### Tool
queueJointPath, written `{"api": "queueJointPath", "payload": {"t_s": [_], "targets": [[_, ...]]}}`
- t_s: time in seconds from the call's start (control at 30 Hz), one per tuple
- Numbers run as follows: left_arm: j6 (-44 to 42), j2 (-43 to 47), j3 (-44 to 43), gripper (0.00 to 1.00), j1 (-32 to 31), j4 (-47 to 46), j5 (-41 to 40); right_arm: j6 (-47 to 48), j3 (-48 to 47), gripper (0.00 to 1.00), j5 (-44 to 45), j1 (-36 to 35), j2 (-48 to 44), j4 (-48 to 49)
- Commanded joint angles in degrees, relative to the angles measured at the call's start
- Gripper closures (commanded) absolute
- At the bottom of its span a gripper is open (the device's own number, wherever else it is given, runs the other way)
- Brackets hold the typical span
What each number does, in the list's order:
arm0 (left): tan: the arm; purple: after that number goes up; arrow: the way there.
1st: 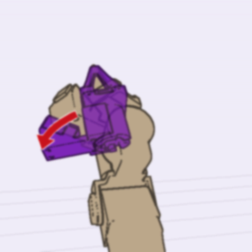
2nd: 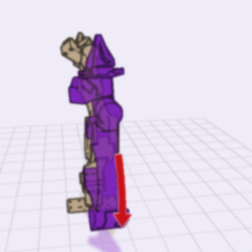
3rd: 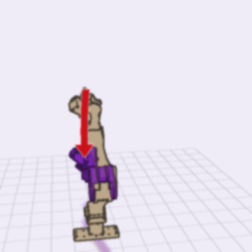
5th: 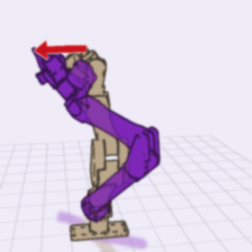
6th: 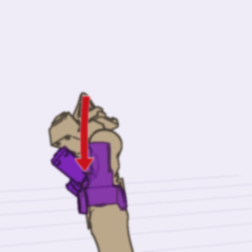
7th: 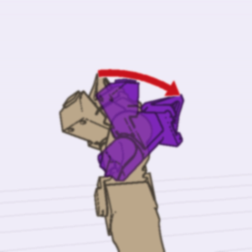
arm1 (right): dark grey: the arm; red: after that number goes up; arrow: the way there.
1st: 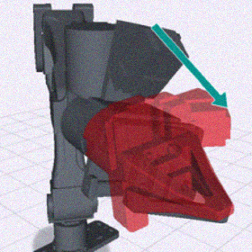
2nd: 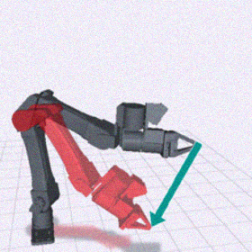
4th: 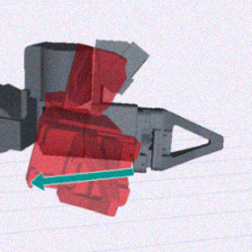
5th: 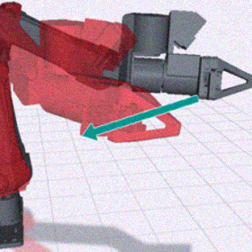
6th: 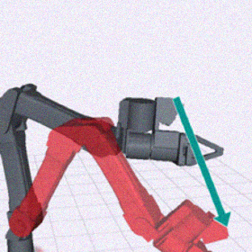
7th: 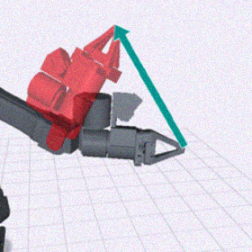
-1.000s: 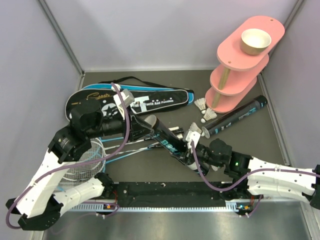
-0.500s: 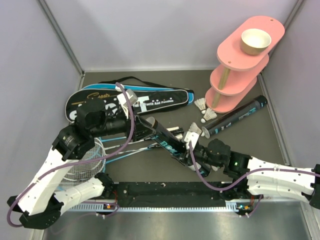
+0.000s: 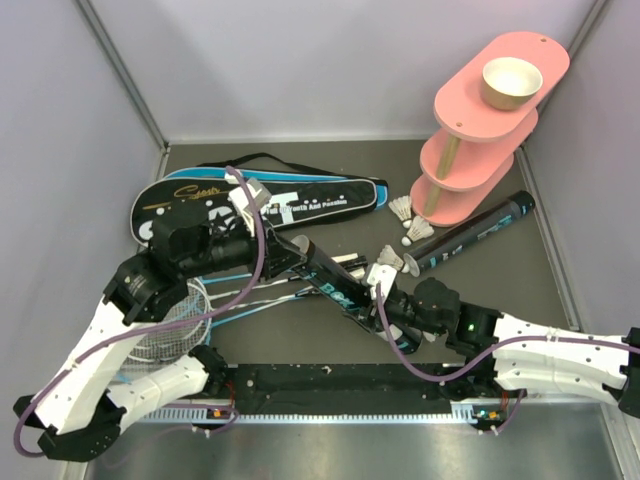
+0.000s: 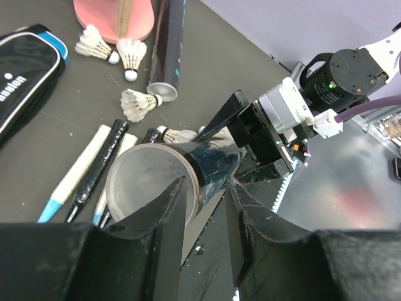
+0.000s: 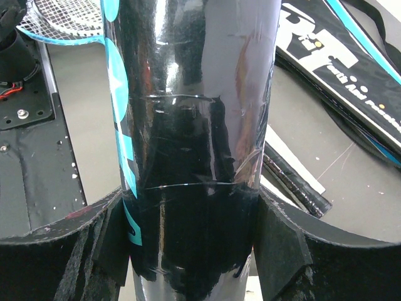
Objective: Pack up the badminton gear
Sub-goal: Open the lid of the shuttle tube.
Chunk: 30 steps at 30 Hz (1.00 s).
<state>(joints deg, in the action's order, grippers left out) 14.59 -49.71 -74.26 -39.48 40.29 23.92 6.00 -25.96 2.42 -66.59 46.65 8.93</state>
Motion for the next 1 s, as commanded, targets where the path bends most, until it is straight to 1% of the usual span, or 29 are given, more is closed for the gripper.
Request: {"api": "queueJointPath", "payload": {"t_s": [0.0, 0.07, 0.23, 0.33, 0.37, 0.43, 0.47, 0.53, 0.57, 0.63, 0.67, 0.8, 0.83, 0.97], "targets": [[0.8, -1.5, 1.2, 0.64, 0.1, -2.1, 3.8, 0.5, -3.6, 0.68, -0.2, 0.2, 0.1, 4.5], [0.9, -2.0, 1.3, 0.64, 0.0, -1.9, 5.3, 0.5, -3.6, 0.68, -0.1, 0.2, 0.1, 4.5], [0.6, -2.0, 2.4, 0.62, 0.0, -1.9, 4.4, 0.5, -3.7, 0.68, -0.2, 0.2, 0.1, 4.6], [1.1, -2.6, 2.5, 0.73, 0.0, -1.7, 5.7, 0.3, -3.5, 0.67, 0.4, 0.2, 0.2, 5.3], [0.9, -2.8, 2.4, 0.77, 0.1, -1.4, 5.7, 0.1, -3.1, 0.63, 0.8, 0.2, 0.2, 5.8], [-0.4, -3.5, 2.3, 0.94, 0.0, -0.7, 6.0, -0.3, -2.7, 0.58, 2.0, 0.2, 0.6, 7.9], [-0.9, -3.5, 2.3, 1.0, 0.0, -0.4, 5.7, -0.7, -2.4, 0.51, 2.6, 0.2, 1.0, 8.6], [-1.4, -2.8, 2.7, 1.0, 0.1, -0.6, 5.1, -0.8, -2.3, 0.46, 4.3, 0.2, 2.8, 9.8], [-1.6, -2.7, 2.8, 1.0, 0.1, -0.6, 5.3, -0.8, -2.8, 0.41, 5.0, 0.2, 3.7, 9.8], [-1.4, -2.5, 2.6, 1.0, 0.0, -0.7, 6.9, -0.7, -3.7, 0.34, 5.4, 0.2, 5.5, 8.9], [-1.2, -2.4, 2.6, 1.0, 0.1, -1.1, 8.0, -0.9, -4.3, 0.25, 5.4, 0.2, 6.8, 8.9], [-0.5, -2.1, 1.8, 1.0, 0.0, -1.0, 9.0, -1.3, -7.0, 0.03, 6.2, 0.1, 9.2, 8.2], [-0.4, -2.0, 1.8, 1.0, 0.0, -0.7, 9.4, -1.3, -8.0, 0.01, 6.4, 0.1, 9.9, 7.6], [0.1, -1.8, 1.8, 1.0, 0.1, -1.1, 12.0, 0.0, -15.0, 0.01, 7.5, 0.1, 13.5, 5.0]]}}
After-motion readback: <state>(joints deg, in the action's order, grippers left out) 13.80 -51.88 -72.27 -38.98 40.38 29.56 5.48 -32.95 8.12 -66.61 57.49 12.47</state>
